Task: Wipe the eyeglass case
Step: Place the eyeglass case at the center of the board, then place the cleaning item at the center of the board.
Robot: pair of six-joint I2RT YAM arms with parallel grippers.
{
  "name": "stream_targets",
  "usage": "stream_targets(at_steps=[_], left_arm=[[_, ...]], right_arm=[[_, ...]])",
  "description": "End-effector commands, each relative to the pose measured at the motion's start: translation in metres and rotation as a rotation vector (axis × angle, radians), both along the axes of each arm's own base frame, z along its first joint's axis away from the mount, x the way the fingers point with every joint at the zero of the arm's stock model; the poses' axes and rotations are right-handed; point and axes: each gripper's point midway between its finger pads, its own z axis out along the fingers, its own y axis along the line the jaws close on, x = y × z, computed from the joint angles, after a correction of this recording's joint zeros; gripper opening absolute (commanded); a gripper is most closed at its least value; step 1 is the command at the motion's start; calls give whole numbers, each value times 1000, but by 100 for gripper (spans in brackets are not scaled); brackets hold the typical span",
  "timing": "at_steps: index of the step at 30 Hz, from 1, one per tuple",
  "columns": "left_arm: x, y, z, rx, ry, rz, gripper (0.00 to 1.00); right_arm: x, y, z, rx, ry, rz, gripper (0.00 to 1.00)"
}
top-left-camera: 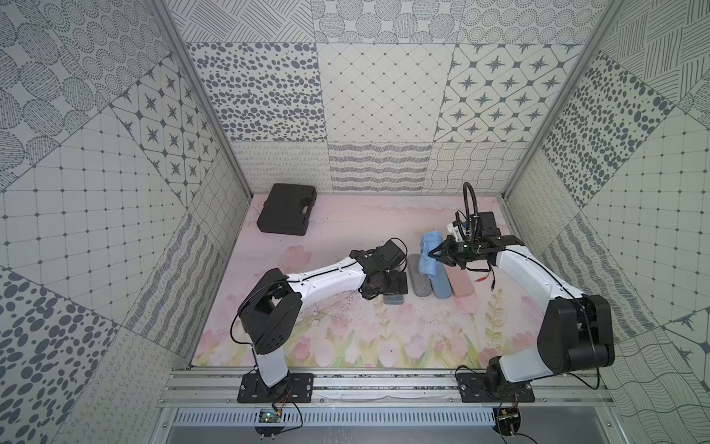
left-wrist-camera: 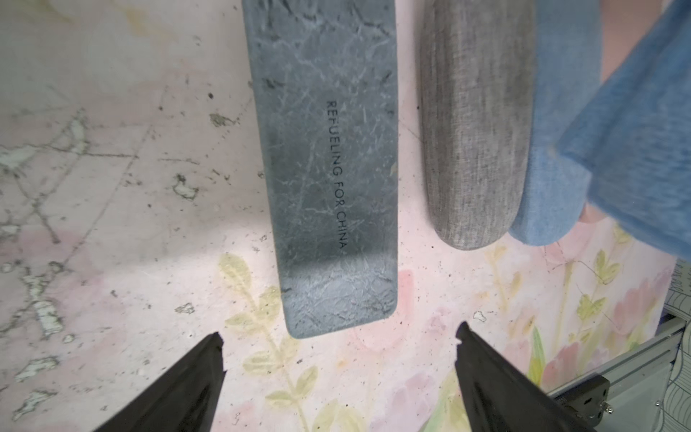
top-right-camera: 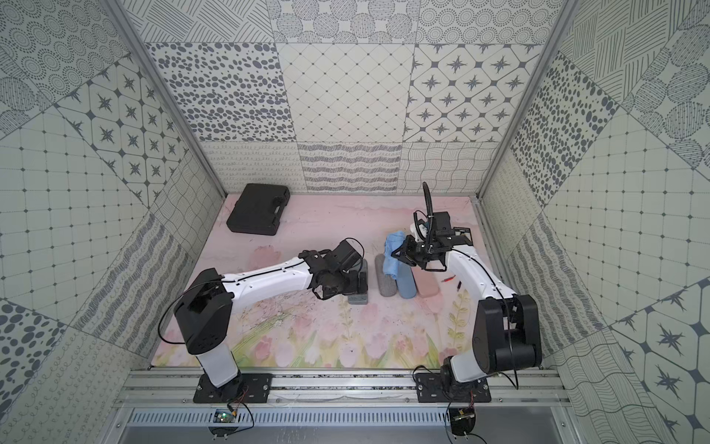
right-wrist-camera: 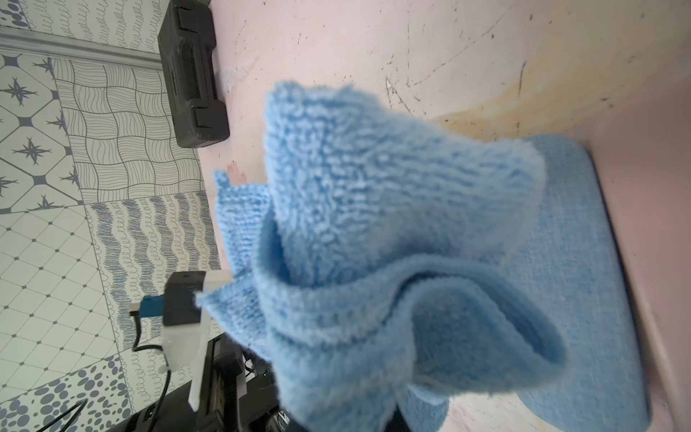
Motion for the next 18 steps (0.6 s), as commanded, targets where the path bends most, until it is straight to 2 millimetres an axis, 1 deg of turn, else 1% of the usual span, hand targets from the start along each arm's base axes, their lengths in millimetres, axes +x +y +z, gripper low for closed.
stream_targets(at_steps=[1, 7, 13, 14, 15, 16, 18], left_arm=[[20, 24, 28, 92, -230, -26, 100], [32, 59, 57, 190, -414, 3, 99], [40, 101, 96, 272, -611, 94, 100], [41, 112, 101, 277, -642, 134, 100], [41, 124, 104, 273, -666, 190, 100], [40, 132, 103, 248, -675, 224, 100], [38, 143, 95, 168, -658, 237, 100]], right_arm=[[13, 0, 13, 6, -52, 7, 0], [13, -1, 17, -5, -52, -6, 0], [13, 1, 19, -33, -52, -10, 0], [14, 2, 20, -40, -52, -9, 0], [15, 2, 21, -50, -53, -8, 0], [16, 2, 23, -59, -55, -5, 0], [17, 0, 26, -87, -55, -1, 0]])
